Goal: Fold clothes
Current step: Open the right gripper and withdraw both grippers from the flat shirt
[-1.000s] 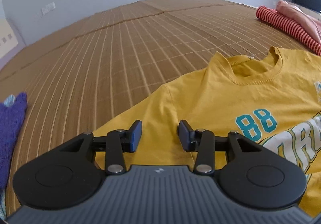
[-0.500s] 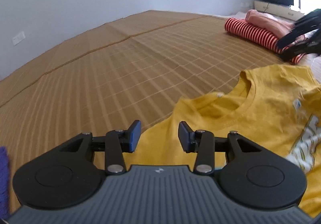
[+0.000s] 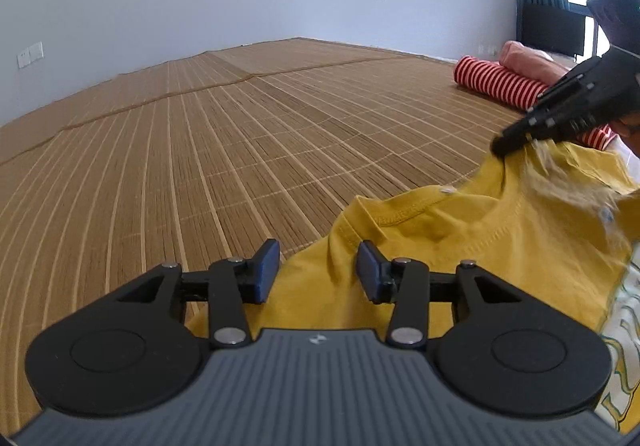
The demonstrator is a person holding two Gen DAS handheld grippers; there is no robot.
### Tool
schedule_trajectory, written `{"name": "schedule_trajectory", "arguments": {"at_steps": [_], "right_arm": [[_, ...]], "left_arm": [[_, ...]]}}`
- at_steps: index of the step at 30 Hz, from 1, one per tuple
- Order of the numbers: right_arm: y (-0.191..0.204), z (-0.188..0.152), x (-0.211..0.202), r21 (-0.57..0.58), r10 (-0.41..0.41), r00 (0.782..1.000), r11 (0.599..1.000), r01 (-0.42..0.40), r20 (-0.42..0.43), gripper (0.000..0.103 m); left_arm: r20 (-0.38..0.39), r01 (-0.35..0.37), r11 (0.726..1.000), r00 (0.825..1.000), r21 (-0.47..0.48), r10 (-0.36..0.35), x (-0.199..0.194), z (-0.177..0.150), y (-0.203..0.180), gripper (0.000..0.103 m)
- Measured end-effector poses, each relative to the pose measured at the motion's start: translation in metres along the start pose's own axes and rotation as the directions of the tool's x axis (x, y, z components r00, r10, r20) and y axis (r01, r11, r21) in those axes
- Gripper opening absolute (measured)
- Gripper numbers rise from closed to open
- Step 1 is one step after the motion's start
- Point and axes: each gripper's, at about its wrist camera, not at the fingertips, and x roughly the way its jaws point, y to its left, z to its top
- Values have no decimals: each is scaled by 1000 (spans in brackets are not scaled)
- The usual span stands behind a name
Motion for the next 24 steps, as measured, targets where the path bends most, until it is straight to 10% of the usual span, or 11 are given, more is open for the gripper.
{"name": "schedule_trajectory", "arguments": {"at_steps": [5, 8, 10, 16, 24], "right_arm": [[-34, -3, 8, 180, -46, 999, 983, 43, 10, 9], [-44, -9, 7, 216, -63, 997, 975, 54, 36, 26], [-44, -11, -2, 198, -97, 995, 976, 88, 35, 43], [-18, -24, -55, 75, -110, 993, 991, 106, 51, 53], [18, -63, -121, 64, -47, 998, 997, 44, 46, 64]], "left_arm": [[0, 5, 1000, 1000, 2, -5, 1, -2, 0, 56], [2, 2, 1000, 1000, -12, -2, 1, -2, 1, 58], [16, -13, 1000, 1000, -26, 13, -2, -1, 3, 58], [11, -174, 984, 985, 43, 173, -11, 0, 11, 58], [48, -136, 987, 989, -87, 140, -78, 24, 22, 58]]}}
